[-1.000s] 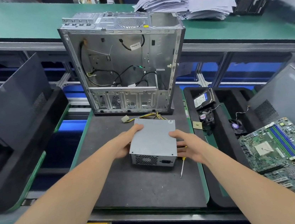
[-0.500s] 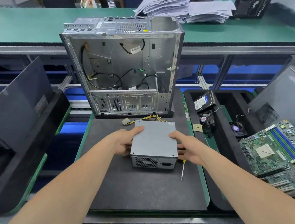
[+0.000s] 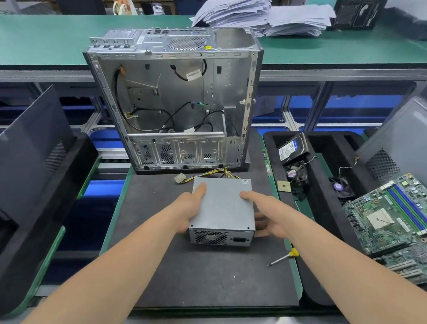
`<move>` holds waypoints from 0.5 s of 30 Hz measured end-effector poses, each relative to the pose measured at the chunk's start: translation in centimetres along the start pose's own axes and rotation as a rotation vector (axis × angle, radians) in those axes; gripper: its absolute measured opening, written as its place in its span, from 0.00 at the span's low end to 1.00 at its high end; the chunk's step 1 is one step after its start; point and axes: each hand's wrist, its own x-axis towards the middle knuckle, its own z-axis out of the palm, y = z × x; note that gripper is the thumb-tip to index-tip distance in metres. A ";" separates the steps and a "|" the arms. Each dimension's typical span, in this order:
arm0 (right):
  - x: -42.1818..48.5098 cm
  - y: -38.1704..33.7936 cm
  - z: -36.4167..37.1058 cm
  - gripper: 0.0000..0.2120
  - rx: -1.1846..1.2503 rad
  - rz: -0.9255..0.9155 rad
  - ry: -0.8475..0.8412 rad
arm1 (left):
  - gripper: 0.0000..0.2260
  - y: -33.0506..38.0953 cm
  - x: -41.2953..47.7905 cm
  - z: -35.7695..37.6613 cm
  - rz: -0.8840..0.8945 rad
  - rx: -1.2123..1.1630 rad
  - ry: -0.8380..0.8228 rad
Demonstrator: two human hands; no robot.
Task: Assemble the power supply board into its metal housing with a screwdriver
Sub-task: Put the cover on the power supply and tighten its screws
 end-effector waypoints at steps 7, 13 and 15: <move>0.1 0.1 -0.2 0.26 -0.123 -0.050 0.034 | 0.38 -0.4 0.4 0.2 0.022 0.027 0.059; -0.3 0.6 -2.1 0.30 -0.334 -0.121 -0.009 | 0.38 -0.6 1.0 0.2 0.016 0.049 0.104; -0.5 1.1 -3.9 0.31 -0.354 -0.131 0.008 | 0.40 -0.6 1.1 0.2 0.002 0.056 0.106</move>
